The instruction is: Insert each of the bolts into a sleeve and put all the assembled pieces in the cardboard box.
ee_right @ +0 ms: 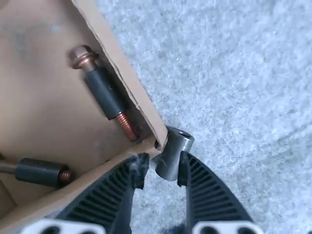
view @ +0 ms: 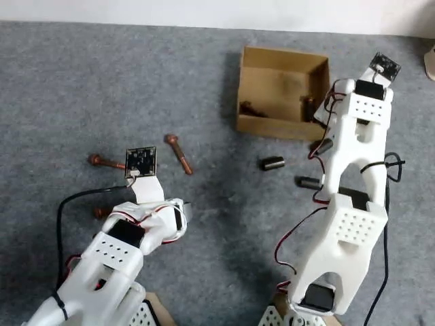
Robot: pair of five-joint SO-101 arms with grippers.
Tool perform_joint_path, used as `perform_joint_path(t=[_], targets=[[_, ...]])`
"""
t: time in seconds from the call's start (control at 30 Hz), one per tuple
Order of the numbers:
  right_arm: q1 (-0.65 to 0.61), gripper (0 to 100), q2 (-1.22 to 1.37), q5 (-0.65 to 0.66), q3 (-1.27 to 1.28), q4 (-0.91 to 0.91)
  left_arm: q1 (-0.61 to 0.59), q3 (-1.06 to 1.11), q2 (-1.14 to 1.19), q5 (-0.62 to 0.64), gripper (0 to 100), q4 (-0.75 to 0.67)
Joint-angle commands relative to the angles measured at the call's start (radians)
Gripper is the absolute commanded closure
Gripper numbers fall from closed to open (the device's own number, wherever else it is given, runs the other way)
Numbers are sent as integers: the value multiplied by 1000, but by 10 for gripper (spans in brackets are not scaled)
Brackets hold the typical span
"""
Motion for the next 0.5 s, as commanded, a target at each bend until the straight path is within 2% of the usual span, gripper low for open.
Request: perform_joint_path(t=[0.0, 0.23, 0.47], targets=[[8, 896, 45, -9, -2, -5, -7, -8, -12, 2, 832, -15], [1, 896, -39, -9, -182, 111, -7, -8, -12, 2, 832, -15], [2, 896, -41, -86, -239, 282, -4, -8, -12, 2, 832, -15]])
